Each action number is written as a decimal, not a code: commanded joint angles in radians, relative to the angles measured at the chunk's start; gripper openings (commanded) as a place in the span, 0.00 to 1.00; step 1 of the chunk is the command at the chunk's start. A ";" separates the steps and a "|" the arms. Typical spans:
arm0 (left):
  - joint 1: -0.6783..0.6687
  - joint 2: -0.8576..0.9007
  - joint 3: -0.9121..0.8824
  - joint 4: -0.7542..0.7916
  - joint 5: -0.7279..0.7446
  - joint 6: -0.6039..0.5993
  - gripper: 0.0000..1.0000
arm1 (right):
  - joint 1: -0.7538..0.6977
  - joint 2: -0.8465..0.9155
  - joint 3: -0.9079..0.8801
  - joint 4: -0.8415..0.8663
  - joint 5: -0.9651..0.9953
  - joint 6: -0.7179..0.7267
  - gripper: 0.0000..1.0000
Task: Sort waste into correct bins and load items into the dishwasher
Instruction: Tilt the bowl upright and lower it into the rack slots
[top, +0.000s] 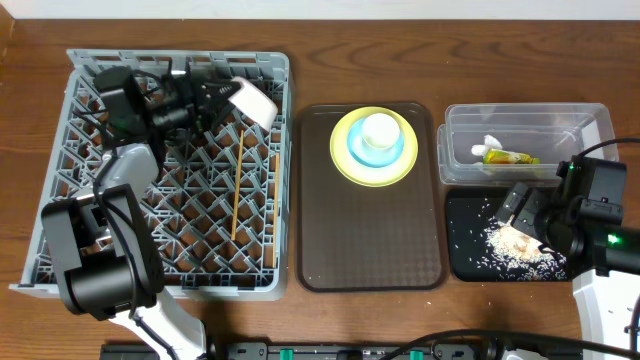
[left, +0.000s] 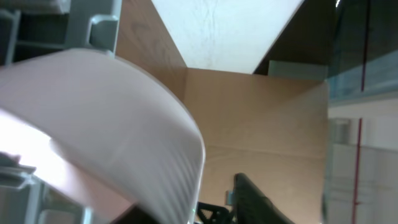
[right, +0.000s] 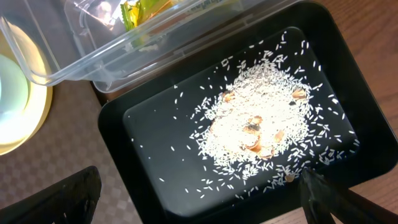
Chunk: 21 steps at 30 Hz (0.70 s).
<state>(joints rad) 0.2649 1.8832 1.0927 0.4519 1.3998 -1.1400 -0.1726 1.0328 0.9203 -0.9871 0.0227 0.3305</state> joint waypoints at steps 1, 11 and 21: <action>0.021 0.008 0.007 0.005 0.066 0.022 0.43 | -0.008 -0.004 0.009 -0.001 0.003 0.005 0.99; 0.054 0.008 0.007 0.005 0.154 0.021 0.51 | -0.008 -0.004 0.009 -0.001 0.003 0.005 0.99; 0.072 0.008 -0.037 0.002 0.174 0.034 0.51 | -0.008 -0.004 0.009 -0.001 0.003 0.005 0.99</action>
<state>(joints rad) 0.3325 1.8835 1.0870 0.4530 1.5436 -1.1248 -0.1726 1.0332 0.9203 -0.9871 0.0223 0.3305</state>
